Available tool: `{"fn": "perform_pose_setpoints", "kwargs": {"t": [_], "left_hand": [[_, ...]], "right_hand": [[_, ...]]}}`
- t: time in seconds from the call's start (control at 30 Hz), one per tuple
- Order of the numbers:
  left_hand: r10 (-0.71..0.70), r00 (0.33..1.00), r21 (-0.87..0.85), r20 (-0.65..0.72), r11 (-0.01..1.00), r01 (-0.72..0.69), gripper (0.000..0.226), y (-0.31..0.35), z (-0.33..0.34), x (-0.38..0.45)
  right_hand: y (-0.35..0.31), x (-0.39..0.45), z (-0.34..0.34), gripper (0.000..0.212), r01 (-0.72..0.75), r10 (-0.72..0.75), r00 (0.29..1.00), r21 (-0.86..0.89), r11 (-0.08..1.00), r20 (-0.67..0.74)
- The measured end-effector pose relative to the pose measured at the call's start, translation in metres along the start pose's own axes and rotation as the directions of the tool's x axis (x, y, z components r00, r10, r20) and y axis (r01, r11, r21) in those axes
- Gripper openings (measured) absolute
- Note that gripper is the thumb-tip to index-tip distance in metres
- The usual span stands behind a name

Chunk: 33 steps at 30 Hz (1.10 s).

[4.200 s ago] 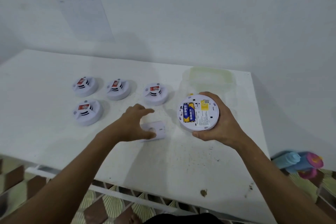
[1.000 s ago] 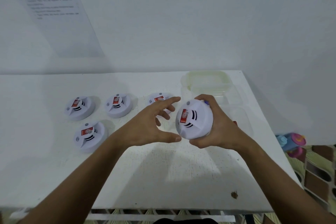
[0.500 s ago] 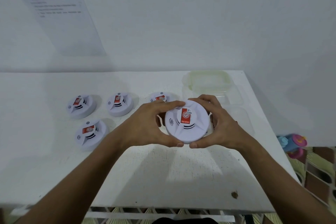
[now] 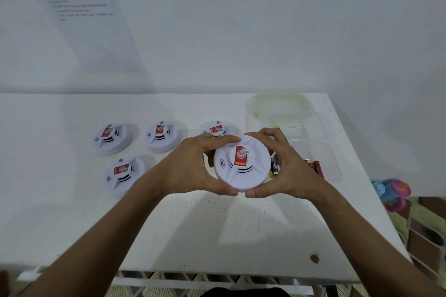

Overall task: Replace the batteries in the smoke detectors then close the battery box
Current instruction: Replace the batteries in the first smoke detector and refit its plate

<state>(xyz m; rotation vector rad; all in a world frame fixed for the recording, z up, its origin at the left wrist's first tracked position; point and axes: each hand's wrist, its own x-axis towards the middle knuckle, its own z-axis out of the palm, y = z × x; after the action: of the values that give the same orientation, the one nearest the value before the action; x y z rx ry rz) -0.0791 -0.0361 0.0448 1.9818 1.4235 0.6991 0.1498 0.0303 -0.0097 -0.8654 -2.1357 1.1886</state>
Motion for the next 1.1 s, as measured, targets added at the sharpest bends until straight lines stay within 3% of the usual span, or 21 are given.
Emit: {"fn": "perform_pose_setpoints", "kwargs": {"t": [0.87,1.0,1.1], "left_hand": [[-0.044,0.999,0.045,0.009,0.998,0.043,0.088,-0.054,-0.040,-0.051],[-0.091,0.994,-0.041,-0.062,0.995,0.089,0.104,-0.065,-0.039,-0.065],[-0.085,0.995,-0.027,-0.051,0.996,0.084,0.092,-0.075,-0.041,-0.074]], "right_hand": [[-0.036,0.017,0.073,0.107,-0.005,0.004,1.000,-0.029,1.000,-0.029],[-0.038,0.022,0.088,0.107,-0.036,0.034,0.998,-0.034,0.999,-0.054],[-0.038,0.023,0.100,0.104,-0.039,0.038,0.998,-0.026,0.999,-0.045]]}}
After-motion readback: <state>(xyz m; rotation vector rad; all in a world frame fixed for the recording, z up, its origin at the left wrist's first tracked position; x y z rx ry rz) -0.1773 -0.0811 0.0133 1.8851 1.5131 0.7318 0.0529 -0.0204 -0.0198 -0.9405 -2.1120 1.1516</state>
